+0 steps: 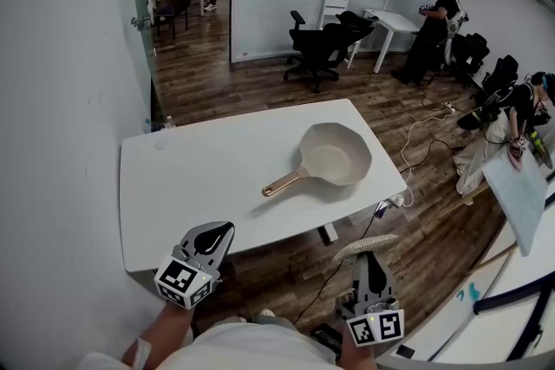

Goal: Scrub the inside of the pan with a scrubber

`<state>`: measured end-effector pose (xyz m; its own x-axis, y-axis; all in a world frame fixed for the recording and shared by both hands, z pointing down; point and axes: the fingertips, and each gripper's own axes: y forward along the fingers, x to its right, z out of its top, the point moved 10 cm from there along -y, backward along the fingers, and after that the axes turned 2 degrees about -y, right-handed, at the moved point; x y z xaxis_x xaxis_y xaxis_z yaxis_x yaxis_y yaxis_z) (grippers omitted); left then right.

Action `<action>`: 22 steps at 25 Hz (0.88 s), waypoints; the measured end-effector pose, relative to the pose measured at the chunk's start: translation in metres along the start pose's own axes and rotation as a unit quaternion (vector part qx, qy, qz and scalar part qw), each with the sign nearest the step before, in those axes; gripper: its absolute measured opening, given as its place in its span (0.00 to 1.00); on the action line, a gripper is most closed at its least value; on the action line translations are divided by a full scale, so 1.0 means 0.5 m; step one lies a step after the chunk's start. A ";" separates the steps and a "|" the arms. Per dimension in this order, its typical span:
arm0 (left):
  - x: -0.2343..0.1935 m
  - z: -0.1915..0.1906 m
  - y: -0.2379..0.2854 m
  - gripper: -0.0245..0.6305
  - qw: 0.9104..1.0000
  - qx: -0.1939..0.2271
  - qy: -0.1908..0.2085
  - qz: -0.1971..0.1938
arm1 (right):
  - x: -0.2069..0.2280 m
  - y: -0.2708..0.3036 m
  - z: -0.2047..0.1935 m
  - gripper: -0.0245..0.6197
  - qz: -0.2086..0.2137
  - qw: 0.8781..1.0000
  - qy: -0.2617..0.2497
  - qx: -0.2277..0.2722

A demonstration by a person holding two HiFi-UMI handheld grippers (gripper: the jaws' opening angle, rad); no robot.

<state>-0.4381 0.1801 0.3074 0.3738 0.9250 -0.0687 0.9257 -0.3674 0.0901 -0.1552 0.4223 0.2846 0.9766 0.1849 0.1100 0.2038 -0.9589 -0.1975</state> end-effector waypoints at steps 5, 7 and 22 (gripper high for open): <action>0.015 0.008 0.043 0.06 1.000 -0.001 0.008 0.002 | 0.043 0.021 -0.002 0.08 0.008 1.000 0.007 0.006; 0.021 0.008 0.056 0.06 1.000 -0.003 0.009 0.003 | 0.058 0.025 -0.005 0.08 0.010 1.000 0.011 0.008; 0.058 -0.010 0.111 0.06 1.000 0.001 0.007 0.017 | 0.131 0.028 -0.024 0.08 0.023 0.999 0.023 0.006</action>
<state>-0.3761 0.1871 0.3152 0.4045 0.9131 -0.0509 0.9124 -0.3992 0.0901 -0.0893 0.4182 0.3008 0.9807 0.1307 0.1454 0.1603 -0.9634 -0.2148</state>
